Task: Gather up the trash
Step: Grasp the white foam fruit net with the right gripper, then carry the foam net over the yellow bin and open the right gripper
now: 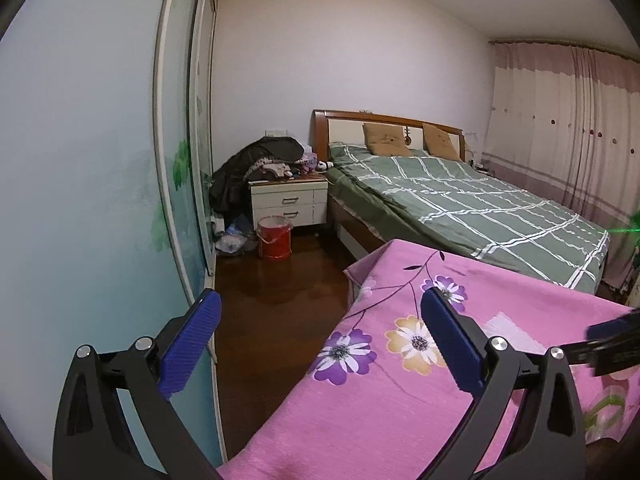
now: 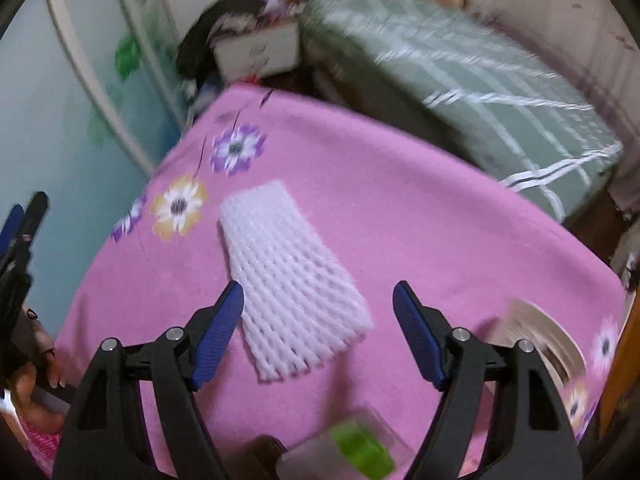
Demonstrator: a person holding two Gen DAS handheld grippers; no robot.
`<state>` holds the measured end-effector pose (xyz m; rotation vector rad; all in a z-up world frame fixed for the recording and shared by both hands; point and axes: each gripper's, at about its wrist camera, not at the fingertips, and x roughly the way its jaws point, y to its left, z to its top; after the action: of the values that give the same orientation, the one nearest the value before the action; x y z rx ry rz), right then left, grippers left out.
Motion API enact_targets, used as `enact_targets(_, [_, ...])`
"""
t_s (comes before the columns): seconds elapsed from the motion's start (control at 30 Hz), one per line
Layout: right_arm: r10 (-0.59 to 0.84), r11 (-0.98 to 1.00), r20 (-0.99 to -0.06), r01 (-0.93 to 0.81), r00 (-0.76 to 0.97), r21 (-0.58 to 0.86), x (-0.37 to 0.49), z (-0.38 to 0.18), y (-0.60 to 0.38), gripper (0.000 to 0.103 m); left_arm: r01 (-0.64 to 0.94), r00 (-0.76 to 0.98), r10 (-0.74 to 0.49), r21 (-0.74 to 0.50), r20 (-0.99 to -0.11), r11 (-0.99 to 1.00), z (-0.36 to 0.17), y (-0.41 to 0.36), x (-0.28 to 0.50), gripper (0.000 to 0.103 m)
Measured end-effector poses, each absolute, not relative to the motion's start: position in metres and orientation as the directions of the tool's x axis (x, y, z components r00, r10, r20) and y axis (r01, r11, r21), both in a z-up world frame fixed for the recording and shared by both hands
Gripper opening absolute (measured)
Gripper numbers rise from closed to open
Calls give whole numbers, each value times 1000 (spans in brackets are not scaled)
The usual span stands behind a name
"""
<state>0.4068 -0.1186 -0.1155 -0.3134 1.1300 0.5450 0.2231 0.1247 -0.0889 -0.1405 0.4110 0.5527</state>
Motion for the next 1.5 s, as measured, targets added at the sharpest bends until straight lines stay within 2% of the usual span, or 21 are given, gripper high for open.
enact_targets(0.17, [192,830,-953,-557,234,30,418,-145,-107,74,-531,766,481,2,-425,847,-92,122,226,98])
enact_targets(0.3, [227,843,-951,-531,208,85,422,-153,-110,73,-541,758,485,-5,-436,841,-93,125,226,98])
enact_targets(0.37, [264,847,-946,-515,190,133,422,-156,-113,55,-543,754,486,-3,-441,840,-93,125,226,98])
enact_targets(0.4, [284,843,-941,-516,185,153,419,-155,-113,49,-544,753,488,0,-442,839,-93,124,227,98])
enact_targets(0.47, [299,835,-939,-523,173,170,415,-151,-115,25,-543,751,488,3,-445,840,-93,124,227,98])
enact_targets(0.53, [288,843,-933,-519,217,139,409,-143,-118,20,-542,749,488,10,-448,841,-94,122,228,98])
enact_targets(0.77, [366,863,-866,-473,340,178,389,-95,-162,19,-538,750,483,9,-451,843,-93,121,229,98])
enact_targets(1.0, [407,895,-774,-380,485,232,344,-44,-255,19,-529,754,475,10,-452,849,-91,117,229,98])
enact_targets(1.2, [316,949,-717,-188,622,254,280,-36,-371,20,-516,760,463,10,-456,857,-91,114,229,98])
enact_targets(1.5, [89,951,-741,165,665,263,203,-80,-518,21,-499,770,452,17,-449,866,-90,110,228,98])
